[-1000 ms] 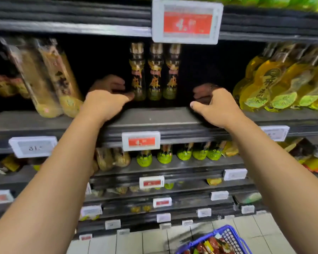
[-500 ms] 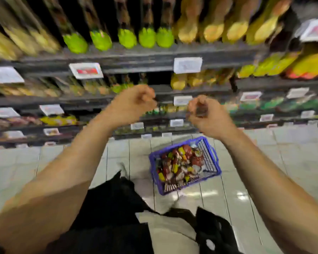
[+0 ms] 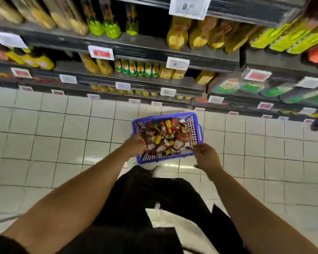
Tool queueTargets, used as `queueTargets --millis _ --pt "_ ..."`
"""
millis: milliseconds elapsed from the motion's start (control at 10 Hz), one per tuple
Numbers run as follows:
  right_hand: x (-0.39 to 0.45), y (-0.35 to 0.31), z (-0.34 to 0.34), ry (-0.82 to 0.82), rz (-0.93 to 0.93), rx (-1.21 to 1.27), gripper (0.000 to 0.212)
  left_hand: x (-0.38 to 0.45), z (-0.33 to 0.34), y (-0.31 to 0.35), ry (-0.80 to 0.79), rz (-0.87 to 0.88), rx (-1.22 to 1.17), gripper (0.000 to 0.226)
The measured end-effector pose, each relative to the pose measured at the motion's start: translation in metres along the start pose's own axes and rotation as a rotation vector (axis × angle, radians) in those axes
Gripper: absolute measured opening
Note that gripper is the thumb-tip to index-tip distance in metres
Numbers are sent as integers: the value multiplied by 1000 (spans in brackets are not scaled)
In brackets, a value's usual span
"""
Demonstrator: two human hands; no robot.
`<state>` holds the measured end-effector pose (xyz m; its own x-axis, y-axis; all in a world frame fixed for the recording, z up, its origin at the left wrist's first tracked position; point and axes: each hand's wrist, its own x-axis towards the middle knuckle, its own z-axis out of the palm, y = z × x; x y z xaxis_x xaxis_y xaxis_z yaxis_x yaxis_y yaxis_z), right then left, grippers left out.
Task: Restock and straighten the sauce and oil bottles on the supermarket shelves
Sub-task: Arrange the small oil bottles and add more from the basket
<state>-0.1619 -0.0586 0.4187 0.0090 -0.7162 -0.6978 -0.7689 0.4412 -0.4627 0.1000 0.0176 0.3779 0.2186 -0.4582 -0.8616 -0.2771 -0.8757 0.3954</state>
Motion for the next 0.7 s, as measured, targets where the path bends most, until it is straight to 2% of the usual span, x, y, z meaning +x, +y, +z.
queueTargets --millis 100,200,300,400,500,600,700 --pt "21 26 -1 -66 25 -84 5 18 27 -16 -2 -68 -68 24" --pt "59 41 -5 -220 79 -188 13 34 54 -22 -23 -109 -83 27" --pt "98 56 -7 -439 100 -394 17 51 79 -23 70 -291 -388 32" --pt "148 73 -9 -592 35 -579 24 75 113 -24 170 -402 -443 33" --pt "213 86 -13 -629 -36 -672 8 120 158 -35 303 -453 -516 34" --pt "291 99 -10 -573 -85 -710 14 183 216 -38 359 -457 -484 43" --pt "362 120 4 -539 -102 -735 26 240 250 -20 416 -373 -483 61"
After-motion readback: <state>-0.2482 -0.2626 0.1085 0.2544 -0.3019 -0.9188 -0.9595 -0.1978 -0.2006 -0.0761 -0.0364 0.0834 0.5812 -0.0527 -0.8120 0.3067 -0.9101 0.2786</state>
